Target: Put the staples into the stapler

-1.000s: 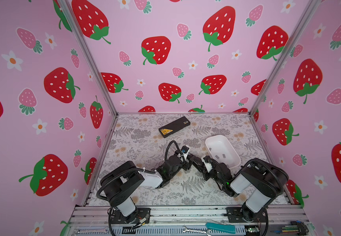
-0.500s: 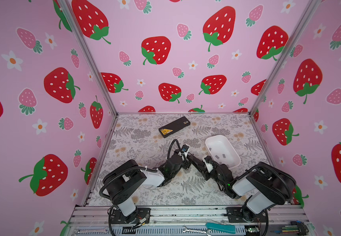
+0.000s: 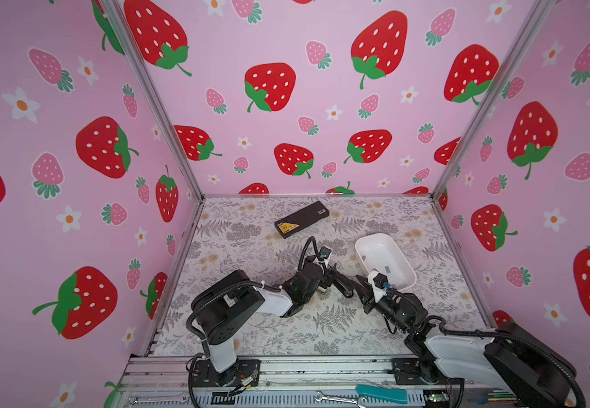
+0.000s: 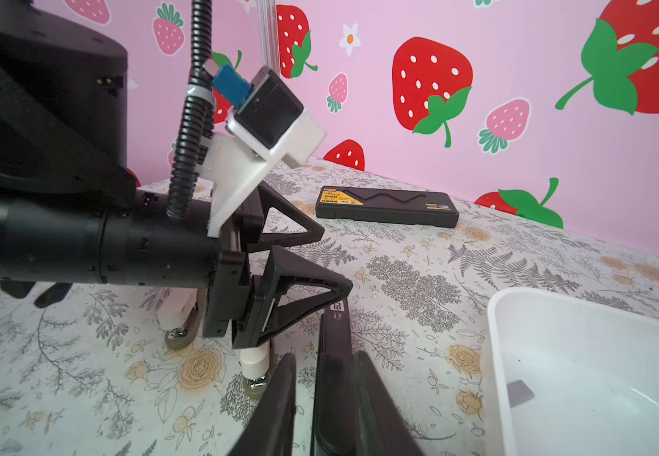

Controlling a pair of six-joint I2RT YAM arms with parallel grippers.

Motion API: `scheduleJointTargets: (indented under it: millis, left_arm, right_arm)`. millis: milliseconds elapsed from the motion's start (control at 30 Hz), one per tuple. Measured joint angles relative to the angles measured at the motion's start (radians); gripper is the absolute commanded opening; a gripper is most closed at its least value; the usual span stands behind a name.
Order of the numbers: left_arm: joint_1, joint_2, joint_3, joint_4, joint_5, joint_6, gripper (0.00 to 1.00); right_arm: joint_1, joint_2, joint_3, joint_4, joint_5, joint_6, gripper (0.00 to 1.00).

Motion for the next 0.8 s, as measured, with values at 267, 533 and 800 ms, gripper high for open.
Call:
scheduleJointTargets:
  millis: [267, 533, 800]
  left_arm:
    - [0.000, 0.014, 0.000, 0.001, 0.014, 0.012, 0.73]
    - [-0.001, 0.048, 0.010, -0.008, 0.037, 0.023, 0.73]
    - [-0.001, 0.090, 0.063, -0.035, 0.048, 0.039, 0.72]
  right_arm:
    - [0.000, 0.158, 0.031, -0.054, 0.000, -0.005, 0.22]
    - [0.000, 0.190, 0.063, -0.064, 0.007, -0.009, 0.22]
    - [0.000, 0.259, 0.125, -0.089, 0.045, -0.013, 0.21]
